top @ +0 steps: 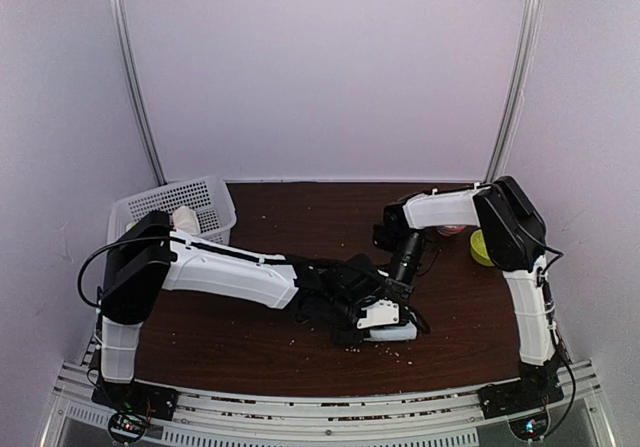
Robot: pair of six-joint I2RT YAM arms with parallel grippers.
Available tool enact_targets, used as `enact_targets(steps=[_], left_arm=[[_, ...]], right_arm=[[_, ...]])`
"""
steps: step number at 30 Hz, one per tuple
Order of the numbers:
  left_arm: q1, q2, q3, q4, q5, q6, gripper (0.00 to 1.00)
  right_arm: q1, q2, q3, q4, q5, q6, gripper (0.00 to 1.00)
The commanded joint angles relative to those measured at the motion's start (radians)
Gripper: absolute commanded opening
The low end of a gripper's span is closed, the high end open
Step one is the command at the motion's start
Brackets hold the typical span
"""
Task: Roll the towels
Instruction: Roll the towel at the center of the board.
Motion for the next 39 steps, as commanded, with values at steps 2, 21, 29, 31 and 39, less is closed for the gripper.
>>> enact_targets(steps=[2, 21, 29, 31, 39], left_arm=[[0.000, 0.039, 0.040, -0.175, 0.142, -0.047, 0.02], [0.207, 0.353, 0.256, -0.437, 0.971, -0.336, 0.00], [0.231, 0.429, 0.323, -0.502, 0.992, -0.335, 0.01], [0.234, 0.429, 0.317, -0.503, 0.987, -0.343, 0.01], [0.238, 0.426, 0.327, -0.502, 0.978, -0.345, 0.01]], right_arm=[[-0.053, -0.238, 0.104, 0.090, 0.074, 0.085, 0.56], [-0.109, -0.918, 0.046, 0.222, -0.106, 0.184, 1.00], [0.028, -0.921, -0.163, 0.139, 0.045, -0.015, 0.89], [0.063, -0.915, -0.222, 0.169, 0.126, -0.009, 0.81], [0.130, -0.952, -0.383, 0.207, 0.244, -0.037, 0.72]])
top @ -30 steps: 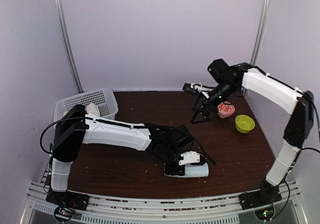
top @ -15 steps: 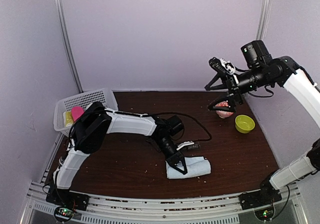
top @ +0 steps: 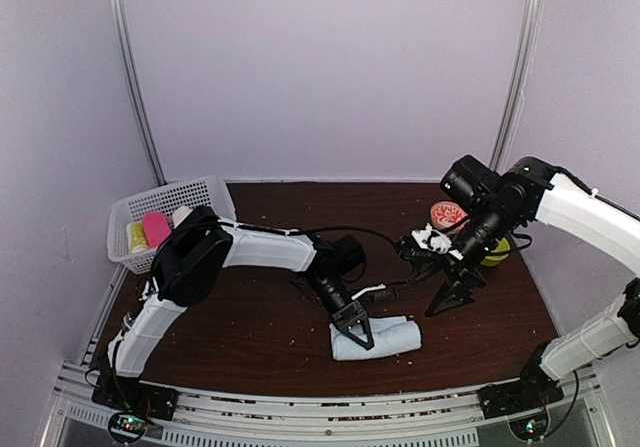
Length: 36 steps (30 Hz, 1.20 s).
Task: Roll the towels
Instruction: Roll the towel at the center of the board.
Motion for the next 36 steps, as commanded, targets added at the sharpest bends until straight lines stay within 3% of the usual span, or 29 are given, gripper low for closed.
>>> enact_targets(steps=[1, 7, 14, 25, 29, 33, 36], left_arm=[[-0.004, 0.078, -0.023, -0.087, -0.109, -0.019, 0.01], [0.006, 0.076, -0.025, -0.074, -0.127, -0.039, 0.02], [0.022, 0.075, -0.025, -0.034, -0.143, -0.070, 0.03], [0.032, 0.080, -0.013, -0.025, -0.145, -0.067, 0.10], [0.041, 0.060, -0.012, -0.025, -0.157, -0.053, 0.14], [0.047, -0.043, -0.050, 0.016, -0.211, -0.011, 0.37], [0.063, -0.179, -0.136, 0.114, -0.324, -0.034, 0.47]], right_arm=[[0.051, -0.046, -0.101, 0.068, 0.121, -0.004, 0.71], [0.171, -0.102, -0.314, 0.345, 0.304, 0.096, 0.70], [0.259, -0.047, -0.497, 0.657, 0.510, 0.161, 0.72], [0.342, 0.053, -0.611, 0.871, 0.644, 0.186, 0.71], [0.347, 0.102, -0.601, 0.846, 0.644, 0.176, 0.50], [0.344, 0.128, -0.598, 0.821, 0.623, 0.164, 0.32], [0.327, 0.168, -0.572, 0.769, 0.567, 0.147, 0.22]])
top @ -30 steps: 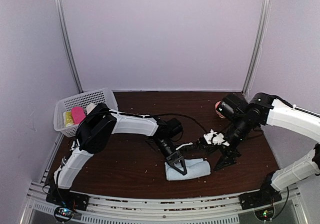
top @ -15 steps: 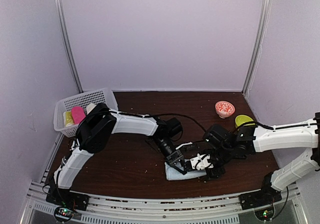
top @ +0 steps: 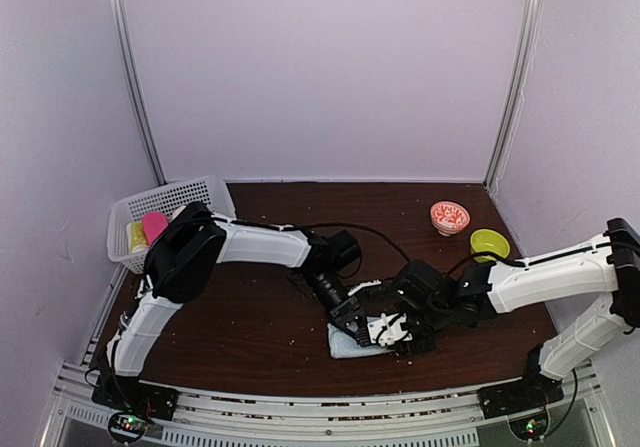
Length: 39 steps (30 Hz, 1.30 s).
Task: Roll the towels
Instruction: Roll the towel at the center of the board, then pick up the towel from the center of the board.
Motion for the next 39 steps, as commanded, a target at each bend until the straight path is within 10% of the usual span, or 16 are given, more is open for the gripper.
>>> enact_targets(steps=[1, 7, 18, 27, 39], left_arm=[[0.050, -0.179, -0.151, 0.113, -0.305, -0.018, 0.49], [0.080, -0.451, -0.326, 0.250, -0.777, -0.067, 0.58], [-0.060, -0.935, -0.688, 0.715, -1.141, 0.132, 0.73], [-0.317, -0.648, -0.424, 0.416, -1.236, 0.358, 0.71], [-0.349, -0.333, -0.285, 0.356, -1.246, 0.441, 0.72]], right_arm=[[-0.020, 0.082, 0.025, -0.111, -0.081, -0.018, 0.18], [-0.125, 0.213, 0.152, -0.277, -0.296, -0.079, 0.10], [-0.361, 0.656, 0.511, -0.675, -0.568, -0.204, 0.04], [-0.413, 0.828, 0.650, -0.786, -0.637, -0.169, 0.05], [-0.420, 0.842, 0.657, -0.781, -0.611, -0.118, 0.05]])
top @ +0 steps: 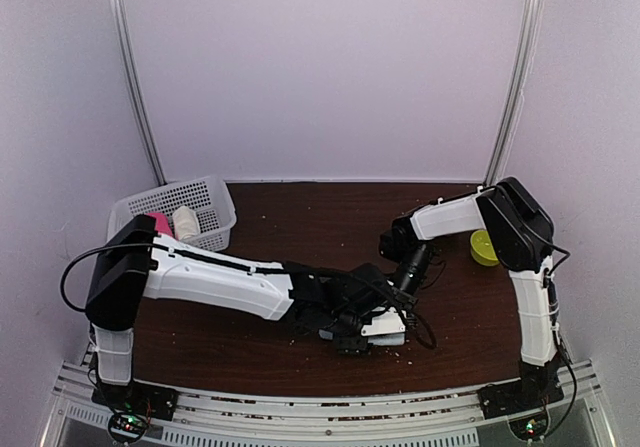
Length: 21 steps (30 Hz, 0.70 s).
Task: Roll the towels
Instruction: Pick up the towel from the center of the board.
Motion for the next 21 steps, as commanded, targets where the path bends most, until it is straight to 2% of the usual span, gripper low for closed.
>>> enact_targets(steps=[1, 12, 18, 21], left_arm=[[0.002, 0.060, 0.035, -0.005, -0.041, 0.046, 0.72], [0.002, 0.169, 0.047, 0.032, -0.115, 0.023, 0.66], [0.002, 0.231, 0.112, -0.048, -0.072, 0.031, 0.41], [0.002, 0.253, 0.145, -0.101, -0.044, 0.033, 0.27]], right_arm=[[0.008, 0.086, -0.060, 0.054, 0.231, 0.027, 0.05], [0.008, 0.068, -0.046, 0.003, 0.175, -0.011, 0.06], [0.007, 0.075, -0.008, -0.070, 0.112, -0.057, 0.07], [0.006, 0.069, 0.012, -0.115, 0.088, -0.089, 0.11]])
